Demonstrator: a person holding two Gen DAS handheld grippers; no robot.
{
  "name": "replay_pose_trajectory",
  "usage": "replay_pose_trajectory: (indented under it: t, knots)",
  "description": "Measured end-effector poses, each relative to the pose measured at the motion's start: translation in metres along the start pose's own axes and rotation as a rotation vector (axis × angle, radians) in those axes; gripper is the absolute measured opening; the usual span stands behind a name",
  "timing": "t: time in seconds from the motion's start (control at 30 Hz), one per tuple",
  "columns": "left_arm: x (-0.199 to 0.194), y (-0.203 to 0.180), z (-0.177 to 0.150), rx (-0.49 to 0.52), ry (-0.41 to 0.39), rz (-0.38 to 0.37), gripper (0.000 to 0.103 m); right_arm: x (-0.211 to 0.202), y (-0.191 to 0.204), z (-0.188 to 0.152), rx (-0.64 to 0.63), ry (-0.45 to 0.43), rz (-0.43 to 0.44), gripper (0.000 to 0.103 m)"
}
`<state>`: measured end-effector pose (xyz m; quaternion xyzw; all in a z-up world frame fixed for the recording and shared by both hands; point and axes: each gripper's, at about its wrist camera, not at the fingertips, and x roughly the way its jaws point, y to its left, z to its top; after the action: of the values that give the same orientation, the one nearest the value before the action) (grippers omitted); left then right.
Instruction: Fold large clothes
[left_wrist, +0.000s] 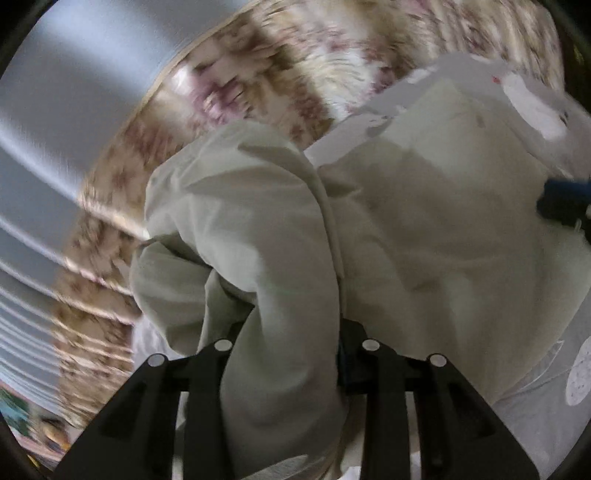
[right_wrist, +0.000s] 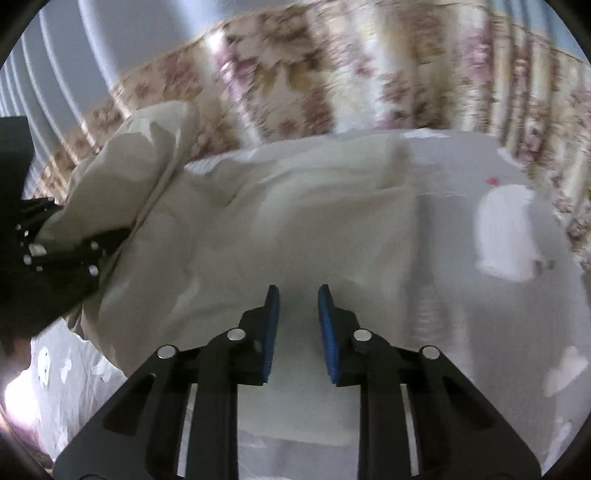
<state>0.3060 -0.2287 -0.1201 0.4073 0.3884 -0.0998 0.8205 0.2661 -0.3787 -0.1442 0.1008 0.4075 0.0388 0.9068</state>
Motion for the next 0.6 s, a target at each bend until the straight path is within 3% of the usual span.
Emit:
replay_pose_trajectory:
  t: [0.1, 0.33, 0.4, 0.47, 0.57, 0.6]
  knots:
    - [-0.015, -0.026, 0.017, 0.038, -0.021, -0.024, 0.031, -0.015, -0.024, -0.001, 0.027, -0.021, -0.024, 0.02]
    - [-0.021, -0.105, 0.043, 0.07, -0.04, -0.248, 0.034, -0.033, -0.064, -0.018, 0.09, -0.027, -0.057, 0.02]
    - [-0.017, -0.11, 0.043, 0.066, -0.045, -0.272, 0.036, -0.037, -0.075, -0.025, 0.108, -0.02, -0.069, 0.02]
    - [-0.01, -0.099, 0.045, 0.018, -0.048, -0.352, 0.037, -0.039, -0.084, -0.03, 0.131, -0.017, -0.074, 0.02]
    - [-0.004, -0.081, 0.053, -0.115, -0.038, -0.51, 0.051, -0.04, -0.095, -0.034, 0.183, -0.018, -0.07, 0.02]
    - [-0.004, -0.078, 0.054, -0.147, -0.048, -0.566, 0.064, -0.04, -0.096, -0.035, 0.194, -0.019, -0.065, 0.02]
